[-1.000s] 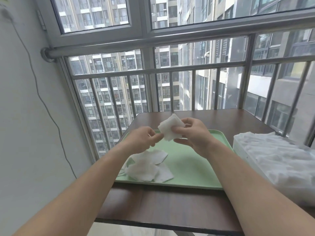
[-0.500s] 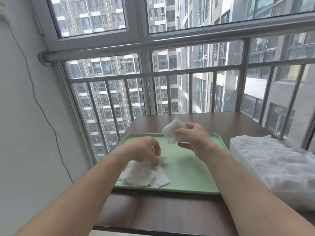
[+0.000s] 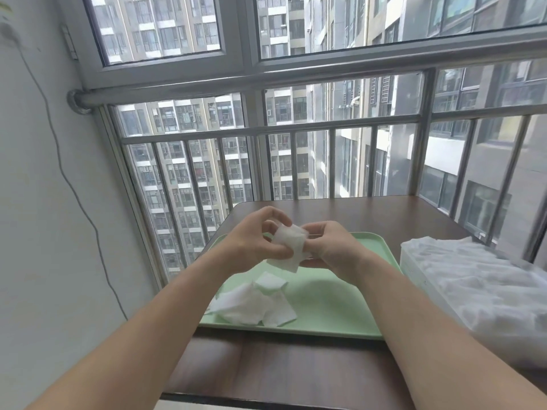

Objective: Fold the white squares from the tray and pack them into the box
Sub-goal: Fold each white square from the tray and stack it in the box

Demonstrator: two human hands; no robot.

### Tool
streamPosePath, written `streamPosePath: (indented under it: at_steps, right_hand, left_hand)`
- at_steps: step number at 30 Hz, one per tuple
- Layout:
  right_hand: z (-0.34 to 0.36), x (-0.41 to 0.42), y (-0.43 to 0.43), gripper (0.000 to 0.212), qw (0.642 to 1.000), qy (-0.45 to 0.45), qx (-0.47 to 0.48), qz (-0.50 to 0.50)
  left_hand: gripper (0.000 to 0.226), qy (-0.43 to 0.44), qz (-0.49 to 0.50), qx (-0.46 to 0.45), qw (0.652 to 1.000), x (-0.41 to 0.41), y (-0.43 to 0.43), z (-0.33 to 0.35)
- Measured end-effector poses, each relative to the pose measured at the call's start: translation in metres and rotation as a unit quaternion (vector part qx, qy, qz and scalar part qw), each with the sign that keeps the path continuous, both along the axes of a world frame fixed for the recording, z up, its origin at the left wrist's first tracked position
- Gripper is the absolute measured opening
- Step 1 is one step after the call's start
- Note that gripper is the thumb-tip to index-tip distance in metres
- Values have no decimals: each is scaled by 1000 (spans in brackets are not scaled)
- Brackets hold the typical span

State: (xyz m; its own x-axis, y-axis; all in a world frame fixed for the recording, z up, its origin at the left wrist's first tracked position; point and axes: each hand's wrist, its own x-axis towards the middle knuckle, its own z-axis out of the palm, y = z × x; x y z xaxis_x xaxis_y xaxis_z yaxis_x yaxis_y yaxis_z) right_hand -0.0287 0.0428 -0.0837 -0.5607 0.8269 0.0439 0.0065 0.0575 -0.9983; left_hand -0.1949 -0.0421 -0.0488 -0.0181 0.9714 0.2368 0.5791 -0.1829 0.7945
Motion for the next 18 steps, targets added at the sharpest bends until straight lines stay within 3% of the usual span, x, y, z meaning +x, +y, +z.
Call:
streamPosePath:
  at_steps: [18]
  right_hand:
    - [40, 7, -24, 28, 997, 2, -44, 62]
  left_hand:
    - [95, 108, 84, 14, 991, 3, -4, 21]
